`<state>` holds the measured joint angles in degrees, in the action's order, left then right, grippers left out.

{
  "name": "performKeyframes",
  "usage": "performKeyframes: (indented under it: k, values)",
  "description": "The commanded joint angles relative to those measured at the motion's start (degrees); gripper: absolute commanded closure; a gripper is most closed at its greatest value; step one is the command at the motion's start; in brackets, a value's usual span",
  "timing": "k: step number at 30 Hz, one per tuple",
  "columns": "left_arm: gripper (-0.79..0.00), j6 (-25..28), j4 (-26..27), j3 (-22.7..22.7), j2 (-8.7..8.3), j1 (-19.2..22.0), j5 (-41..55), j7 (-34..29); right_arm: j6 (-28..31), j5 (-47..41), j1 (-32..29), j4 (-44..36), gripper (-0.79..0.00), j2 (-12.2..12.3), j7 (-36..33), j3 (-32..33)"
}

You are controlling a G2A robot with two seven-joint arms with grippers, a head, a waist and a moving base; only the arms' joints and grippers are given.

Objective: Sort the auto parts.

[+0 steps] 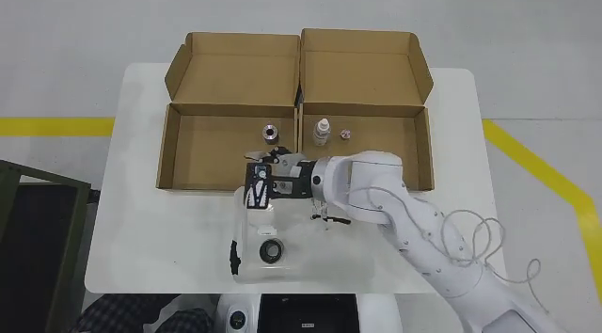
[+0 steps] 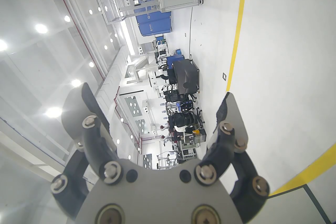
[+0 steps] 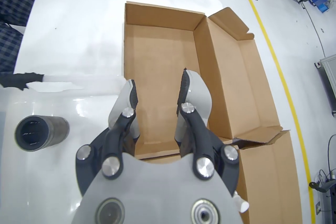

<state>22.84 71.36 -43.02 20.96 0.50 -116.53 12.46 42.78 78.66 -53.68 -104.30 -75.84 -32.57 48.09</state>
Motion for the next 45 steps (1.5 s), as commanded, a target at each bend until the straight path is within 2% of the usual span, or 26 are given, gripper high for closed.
performKeyframes:
  k: [1, 12, 24, 32, 45]
  values:
    - [-0.785, 0.00, 0.00, 0.00, 0.00, 0.00, 0.00, 0.00, 0.91, -0.01, -2.46, -1.40, -0.317, 0.55, 0.52, 0.98]
    - [-0.785, 0.00, 0.00, 0.00, 0.00, 0.00, 0.00, 0.00, 6.85, 0.65, -12.82, -5.86, -0.332, 3.07, 4.07, 4.08]
    - [-0.785, 0.00, 0.00, 0.00, 0.00, 0.00, 0.00, 0.00, 10.09, 4.82, -19.42, -8.73, -0.336, 4.99, 7.70, 5.04]
    - [-0.785, 0.00, 0.00, 0.00, 0.00, 0.00, 0.00, 0.00, 10.72, 8.27, -21.33, -8.50, -0.351, 5.81, 10.17, 4.38]
    - [-0.785, 0.00, 0.00, 0.00, 0.00, 0.00, 0.00, 0.00, 10.28, 11.94, -20.79, -5.38, -0.366, 6.38, 13.08, 2.47]
